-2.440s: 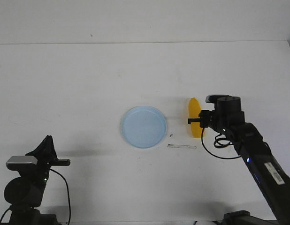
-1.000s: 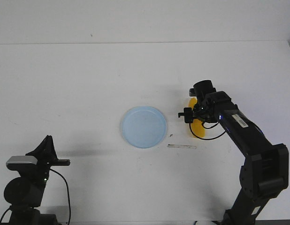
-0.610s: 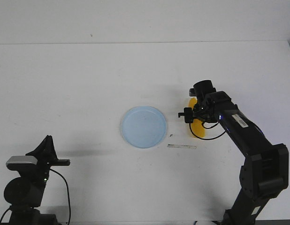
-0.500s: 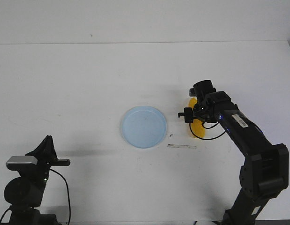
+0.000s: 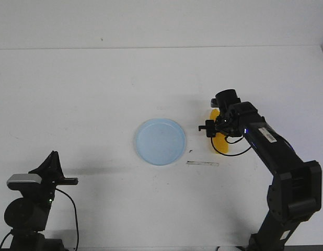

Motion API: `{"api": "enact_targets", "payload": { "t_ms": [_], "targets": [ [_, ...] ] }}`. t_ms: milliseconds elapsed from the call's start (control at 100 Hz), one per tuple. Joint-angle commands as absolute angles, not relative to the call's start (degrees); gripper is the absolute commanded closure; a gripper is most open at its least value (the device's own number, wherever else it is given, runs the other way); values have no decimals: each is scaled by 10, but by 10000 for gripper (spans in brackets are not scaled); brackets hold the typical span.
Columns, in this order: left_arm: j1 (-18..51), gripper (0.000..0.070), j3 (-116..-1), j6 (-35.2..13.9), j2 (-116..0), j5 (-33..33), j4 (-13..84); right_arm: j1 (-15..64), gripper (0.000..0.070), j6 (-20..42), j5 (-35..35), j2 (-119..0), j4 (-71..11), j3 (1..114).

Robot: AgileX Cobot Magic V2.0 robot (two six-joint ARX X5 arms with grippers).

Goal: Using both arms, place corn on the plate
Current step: 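Lift the corn with the right gripper and carry it over the plate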

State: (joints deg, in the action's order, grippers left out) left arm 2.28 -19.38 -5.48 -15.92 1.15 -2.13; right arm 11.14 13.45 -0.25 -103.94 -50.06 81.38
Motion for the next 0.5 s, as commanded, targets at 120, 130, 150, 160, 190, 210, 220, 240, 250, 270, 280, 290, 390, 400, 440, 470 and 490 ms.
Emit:
{"api": "enact_targets", "payload": {
  "t_ms": [120, 130, 150, 160, 190, 210, 220, 240, 250, 270, 280, 290, 390, 400, 440, 470, 490],
  "targets": [
    [23, 699, -198, -56, -159, 11, -27, 122, 424, 132, 1, -1024, -494, 827],
    [23, 699, -198, -56, -159, 11, -27, 123, 424, 132, 1, -1023, -493, 828],
    [23, 699, -198, -56, -159, 11, -27, 126, 424, 132, 1, -1022, -493, 830],
    [23, 699, -198, -56, -159, 11, -27, 127, 424, 132, 1, -1021, -493, 831],
    [23, 699, -198, -56, -159, 11, -27, 131, 424, 131, 1, -1017, -493, 834],
    [23, 699, -198, -56, -159, 11, -27, 135, 424, 130, 0, -1014, -491, 835],
    [23, 699, -198, -56, -159, 11, -27, 136, 424, 128, 0, -1013, -491, 837],
    [23, 699, -198, -56, -159, 11, -27, 141, 424, 124, 0, -1011, -490, 839],
    [23, 699, -198, -56, -159, 11, -27, 143, 424, 122, 0, -1010, -489, 841],
    [23, 699, -198, -56, -159, 11, -27, 148, 424, 116, 0, -1009, -487, 844],
    [23, 699, -198, -56, -159, 11, -27, 151, 424, 113, 0, -1008, -485, 846],
    [23, 699, -198, -56, -159, 11, -27, 154, 424, 109, 0, -1007, -484, 847],
    [23, 699, -198, -56, -159, 11, -27, 191, 424, 79, 0, -1001, -462, 859],
    [23, 699, -198, -56, -159, 11, -27, 196, 424, 76, 0, -1001, -460, 860],
    [23, 699, -198, -56, -159, 11, -27, 213, 424, 69, 0, -1001, -450, 863],
    [23, 699, -198, -56, -159, 11, -27, 226, 424, 63, 0, -1001, -442, 863],
    [23, 699, -198, -56, -159, 11, -27, 235, 424, 60, -1, -1001, -437, 863]
  ]
}}
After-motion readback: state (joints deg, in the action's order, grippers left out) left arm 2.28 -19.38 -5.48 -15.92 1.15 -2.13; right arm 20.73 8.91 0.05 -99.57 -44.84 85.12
